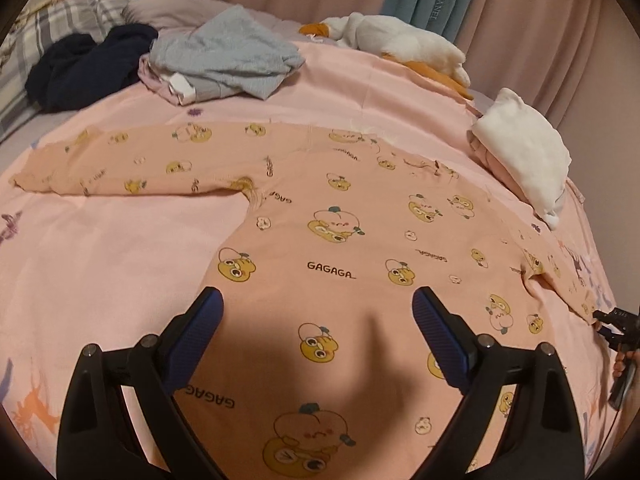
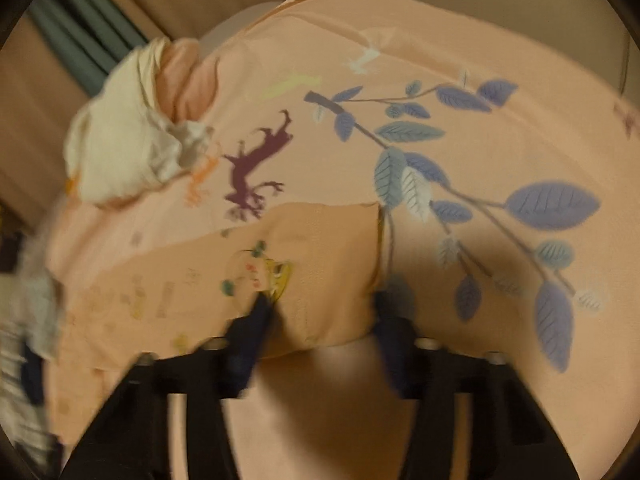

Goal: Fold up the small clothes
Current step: 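Grasp the sleeve cuff with the right tool while the left tool pinches the side seam, then lift the sleeve with the right tool and fold it across the body while the left tool holds the seam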

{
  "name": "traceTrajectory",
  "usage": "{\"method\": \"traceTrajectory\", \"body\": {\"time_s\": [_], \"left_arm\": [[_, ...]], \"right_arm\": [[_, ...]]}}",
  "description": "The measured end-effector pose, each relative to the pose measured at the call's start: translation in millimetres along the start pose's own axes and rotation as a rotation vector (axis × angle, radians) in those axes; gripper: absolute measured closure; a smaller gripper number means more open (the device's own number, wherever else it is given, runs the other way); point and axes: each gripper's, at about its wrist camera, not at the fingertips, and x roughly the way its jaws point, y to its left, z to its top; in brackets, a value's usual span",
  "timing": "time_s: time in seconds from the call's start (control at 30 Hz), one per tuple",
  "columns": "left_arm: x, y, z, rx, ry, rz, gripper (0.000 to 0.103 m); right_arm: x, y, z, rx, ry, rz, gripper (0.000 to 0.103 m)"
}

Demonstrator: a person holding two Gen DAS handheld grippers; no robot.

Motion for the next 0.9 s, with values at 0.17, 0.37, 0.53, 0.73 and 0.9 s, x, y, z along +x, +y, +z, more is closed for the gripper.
{"method": "traceTrajectory", "body": {"time_s": [0.17,0.37,0.53,0.73,0.9], "left_arm": [[15,5,5,0.035,0.029,0.054,0.015],[33,19,22,0.027,0.056,0.03,0.021],[57,36,43,-0.01,0.092,0.022,0.027],[64,46,49,0.006,0.12,0.053,0.071],[60,46,46,-0.01,0.189,-0.008,0.097]], "right_arm": [[1,-7,1,0.023,-0.028,-0.003,0.077],[3,9,-4,-0.019,-0.057,-0.107,0.078],[4,10,-3,-0.023,-0.047,-0.132,0.078],[5,11,-5,-0.005,-0.056,-0.14,0.078],[2,10,-5,0.053,-0.053,-0.098,0.082]]}}
